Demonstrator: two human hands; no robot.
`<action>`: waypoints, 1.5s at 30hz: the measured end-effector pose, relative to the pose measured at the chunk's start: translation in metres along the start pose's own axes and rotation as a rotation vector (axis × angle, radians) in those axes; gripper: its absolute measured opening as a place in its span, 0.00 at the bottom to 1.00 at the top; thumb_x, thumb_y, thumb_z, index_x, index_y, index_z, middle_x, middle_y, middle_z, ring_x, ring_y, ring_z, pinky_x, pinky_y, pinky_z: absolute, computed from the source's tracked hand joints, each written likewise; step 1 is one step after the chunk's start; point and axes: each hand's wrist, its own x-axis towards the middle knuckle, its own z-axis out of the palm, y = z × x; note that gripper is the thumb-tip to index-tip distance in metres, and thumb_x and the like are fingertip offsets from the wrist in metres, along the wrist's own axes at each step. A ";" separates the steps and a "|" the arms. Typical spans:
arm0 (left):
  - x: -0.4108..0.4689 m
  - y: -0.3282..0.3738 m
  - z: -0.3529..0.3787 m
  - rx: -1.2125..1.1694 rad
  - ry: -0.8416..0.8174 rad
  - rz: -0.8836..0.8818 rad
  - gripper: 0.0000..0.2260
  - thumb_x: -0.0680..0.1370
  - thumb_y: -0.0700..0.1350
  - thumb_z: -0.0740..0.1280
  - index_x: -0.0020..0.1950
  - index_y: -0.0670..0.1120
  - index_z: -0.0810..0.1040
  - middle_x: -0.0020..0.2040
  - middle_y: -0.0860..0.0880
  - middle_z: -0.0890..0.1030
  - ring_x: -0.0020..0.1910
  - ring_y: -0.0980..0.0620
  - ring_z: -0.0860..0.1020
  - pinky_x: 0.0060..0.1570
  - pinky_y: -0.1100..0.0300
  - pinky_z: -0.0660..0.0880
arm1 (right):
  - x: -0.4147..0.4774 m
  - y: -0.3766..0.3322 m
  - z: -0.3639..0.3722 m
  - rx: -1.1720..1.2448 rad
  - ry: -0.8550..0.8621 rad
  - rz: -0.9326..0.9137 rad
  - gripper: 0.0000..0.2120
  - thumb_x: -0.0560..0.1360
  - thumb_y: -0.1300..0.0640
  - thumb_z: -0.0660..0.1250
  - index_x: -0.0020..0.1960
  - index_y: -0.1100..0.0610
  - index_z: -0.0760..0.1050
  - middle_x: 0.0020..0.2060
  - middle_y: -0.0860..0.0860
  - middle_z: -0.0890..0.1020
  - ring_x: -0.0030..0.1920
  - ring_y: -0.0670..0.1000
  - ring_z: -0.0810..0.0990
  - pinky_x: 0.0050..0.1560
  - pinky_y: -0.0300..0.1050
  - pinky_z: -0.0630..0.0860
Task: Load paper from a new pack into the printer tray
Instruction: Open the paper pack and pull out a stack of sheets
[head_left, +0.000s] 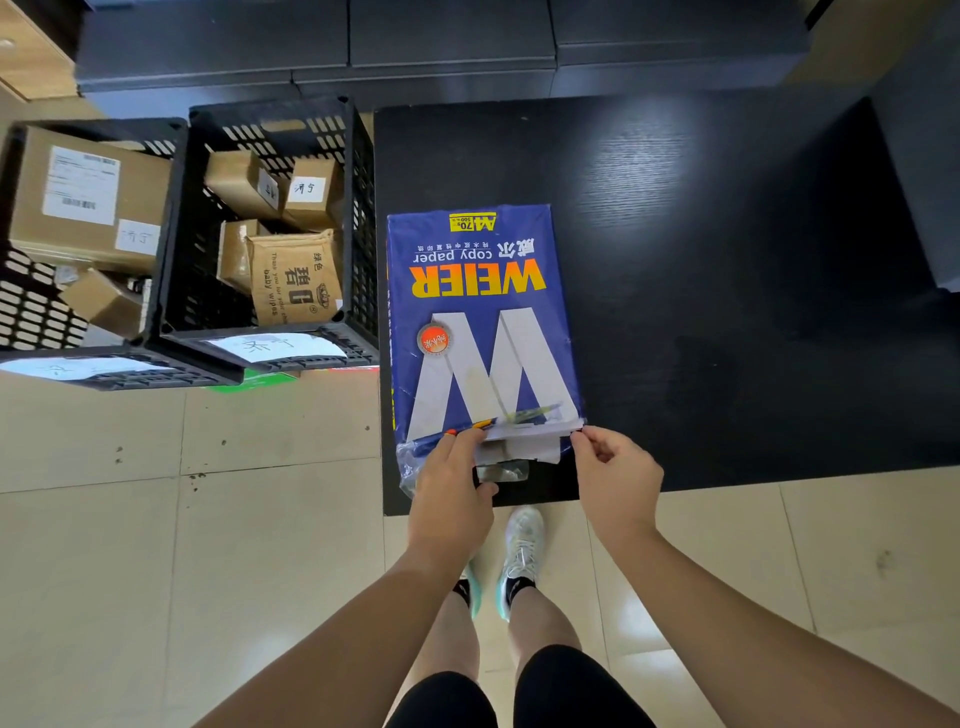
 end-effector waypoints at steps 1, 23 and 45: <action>0.001 0.000 -0.001 0.001 0.001 -0.001 0.26 0.71 0.37 0.73 0.66 0.51 0.72 0.61 0.52 0.76 0.62 0.49 0.74 0.62 0.52 0.74 | 0.000 0.000 0.000 -0.001 0.003 0.008 0.07 0.76 0.56 0.69 0.51 0.56 0.84 0.36 0.47 0.83 0.38 0.44 0.79 0.36 0.28 0.68; 0.003 -0.002 -0.004 -0.045 -0.050 -0.007 0.30 0.67 0.42 0.78 0.67 0.50 0.72 0.60 0.52 0.74 0.60 0.49 0.74 0.60 0.50 0.74 | 0.000 -0.003 0.005 -0.244 0.062 -0.178 0.20 0.78 0.54 0.65 0.28 0.58 0.74 0.23 0.53 0.72 0.27 0.52 0.69 0.28 0.43 0.65; -0.007 0.002 -0.004 -0.051 -0.043 -0.016 0.34 0.65 0.51 0.78 0.69 0.50 0.71 0.60 0.53 0.72 0.60 0.50 0.73 0.62 0.52 0.74 | -0.025 0.016 -0.005 0.043 0.025 0.078 0.05 0.71 0.60 0.70 0.37 0.54 0.78 0.32 0.51 0.81 0.37 0.53 0.80 0.36 0.43 0.75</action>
